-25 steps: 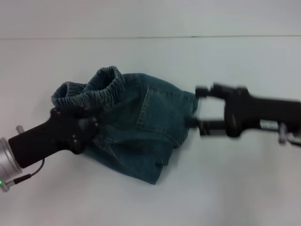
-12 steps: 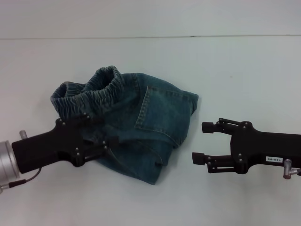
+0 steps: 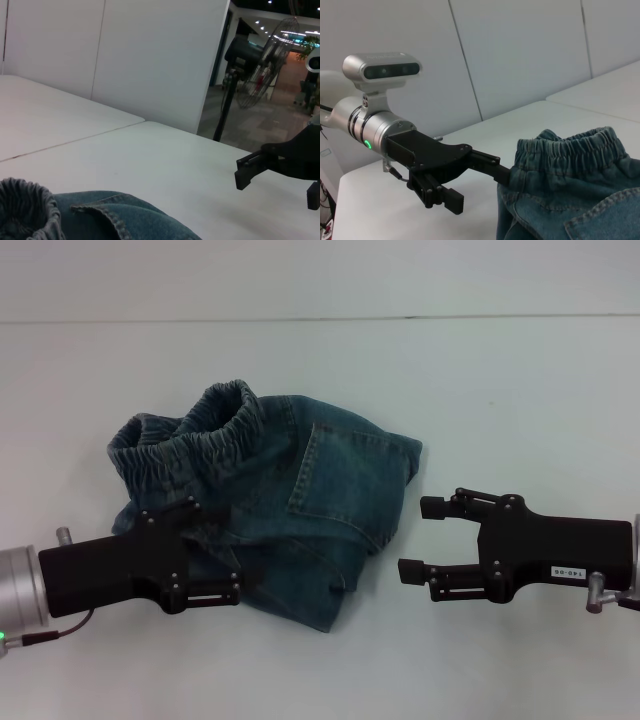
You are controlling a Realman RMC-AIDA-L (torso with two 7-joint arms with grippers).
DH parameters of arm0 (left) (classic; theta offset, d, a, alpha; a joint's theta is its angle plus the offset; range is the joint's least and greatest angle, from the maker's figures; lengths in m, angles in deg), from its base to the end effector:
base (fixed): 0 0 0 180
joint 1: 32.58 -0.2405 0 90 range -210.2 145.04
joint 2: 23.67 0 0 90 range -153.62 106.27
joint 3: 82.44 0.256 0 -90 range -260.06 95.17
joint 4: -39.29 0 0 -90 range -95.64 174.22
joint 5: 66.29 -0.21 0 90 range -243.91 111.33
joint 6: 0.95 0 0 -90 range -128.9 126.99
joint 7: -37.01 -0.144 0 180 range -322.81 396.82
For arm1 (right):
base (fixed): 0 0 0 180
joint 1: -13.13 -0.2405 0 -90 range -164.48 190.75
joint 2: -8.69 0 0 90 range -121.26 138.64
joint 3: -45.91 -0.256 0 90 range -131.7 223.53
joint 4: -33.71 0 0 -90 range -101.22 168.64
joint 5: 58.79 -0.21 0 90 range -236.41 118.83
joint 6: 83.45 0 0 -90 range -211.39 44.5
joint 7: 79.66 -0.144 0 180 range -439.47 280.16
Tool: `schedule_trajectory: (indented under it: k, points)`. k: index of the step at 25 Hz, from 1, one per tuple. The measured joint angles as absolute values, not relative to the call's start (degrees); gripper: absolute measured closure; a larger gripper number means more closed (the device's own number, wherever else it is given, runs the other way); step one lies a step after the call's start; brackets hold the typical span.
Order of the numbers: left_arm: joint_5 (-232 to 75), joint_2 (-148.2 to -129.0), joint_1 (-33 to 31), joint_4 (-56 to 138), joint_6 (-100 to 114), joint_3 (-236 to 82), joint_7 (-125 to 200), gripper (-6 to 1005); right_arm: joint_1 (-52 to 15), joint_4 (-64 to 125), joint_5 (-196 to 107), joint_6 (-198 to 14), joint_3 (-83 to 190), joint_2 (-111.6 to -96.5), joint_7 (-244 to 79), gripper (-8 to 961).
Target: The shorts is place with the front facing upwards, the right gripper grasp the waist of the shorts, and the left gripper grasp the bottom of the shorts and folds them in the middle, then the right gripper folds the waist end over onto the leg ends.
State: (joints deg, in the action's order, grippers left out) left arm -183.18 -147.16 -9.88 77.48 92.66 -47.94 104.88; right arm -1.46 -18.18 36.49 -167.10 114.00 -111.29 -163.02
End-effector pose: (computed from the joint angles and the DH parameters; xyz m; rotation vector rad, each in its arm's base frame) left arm -0.2864 0.2792 -0.0203 -2.6934 -0.5649 -0.7697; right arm 0.2538 0.2836 -0.0220 -2.7722 0.6000 0.7266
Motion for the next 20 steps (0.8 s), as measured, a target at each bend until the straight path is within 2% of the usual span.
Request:
schedule_trajectory:
  k: [2, 20]
  points:
    - [-183.2, -147.16, -9.8, 77.5, 92.5, -47.9, 104.9, 61, -1.8, -17.7, 36.5, -167.0, 114.1, -111.26, -163.0, 6]
    - [-183.5, -147.37, -12.0, 80.8, 90.3, -48.9, 106.1, 61, -2.5, -17.6, 35.8, -161.9, 118.4, -111.58, -161.4, 7]
